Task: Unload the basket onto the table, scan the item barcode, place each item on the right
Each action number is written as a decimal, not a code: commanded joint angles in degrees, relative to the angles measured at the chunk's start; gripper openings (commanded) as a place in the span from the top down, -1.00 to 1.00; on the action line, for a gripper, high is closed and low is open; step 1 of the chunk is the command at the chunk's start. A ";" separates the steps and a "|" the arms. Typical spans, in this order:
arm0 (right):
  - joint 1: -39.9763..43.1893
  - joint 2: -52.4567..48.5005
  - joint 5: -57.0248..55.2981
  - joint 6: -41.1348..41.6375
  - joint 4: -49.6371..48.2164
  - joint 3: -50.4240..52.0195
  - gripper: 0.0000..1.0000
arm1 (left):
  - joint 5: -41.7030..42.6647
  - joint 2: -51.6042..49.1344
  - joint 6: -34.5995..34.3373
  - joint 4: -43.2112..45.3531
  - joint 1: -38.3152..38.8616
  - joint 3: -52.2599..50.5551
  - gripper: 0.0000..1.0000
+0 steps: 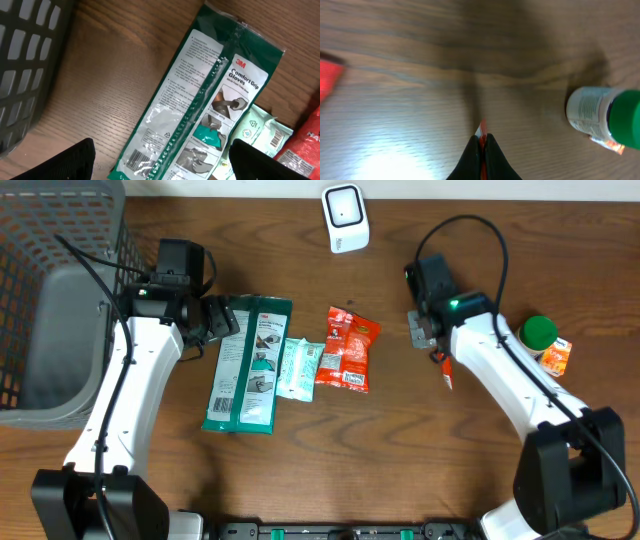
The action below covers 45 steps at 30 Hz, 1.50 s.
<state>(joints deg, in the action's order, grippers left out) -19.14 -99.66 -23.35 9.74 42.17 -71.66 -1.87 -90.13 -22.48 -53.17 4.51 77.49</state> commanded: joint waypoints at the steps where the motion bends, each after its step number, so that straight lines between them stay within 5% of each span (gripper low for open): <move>1: 0.79 -0.66 -6.54 5.86 -3.76 4.33 0.98 | -0.74 0.24 0.31 -0.15 -0.22 0.94 -0.72; 13: 0.61 -0.66 8.96 11.23 -13.42 11.74 0.97 | -0.74 0.24 0.31 -0.15 -0.22 0.94 -0.72; 21: 0.63 2.25 15.98 5.40 -11.96 11.19 -0.04 | -0.76 0.24 0.31 -0.15 -0.22 0.94 -0.72; 23: 0.81 4.33 16.20 5.42 -9.46 10.12 -0.11 | -0.74 0.24 0.31 -0.15 -0.22 0.94 -0.72; 29: 5.16 12.98 16.39 9.33 0.57 8.11 0.01 | -0.76 0.24 0.31 -0.15 -0.22 0.94 -0.72; 34: 12.07 15.41 16.44 14.47 10.71 8.15 0.80 | -0.76 0.24 0.31 -0.15 -0.22 0.94 -0.72; 36: 13.94 14.93 17.00 16.22 12.76 8.87 0.95 | -0.76 0.24 0.31 -0.15 -0.22 0.94 -0.72; 45: 15.69 10.75 21.05 19.23 7.19 17.62 0.98 | -0.76 0.24 0.31 -0.15 -0.22 0.94 -0.72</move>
<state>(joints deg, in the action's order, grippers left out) -3.75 -87.29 -2.87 25.56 51.09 -57.23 -1.87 -90.13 -22.48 -53.15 4.51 77.49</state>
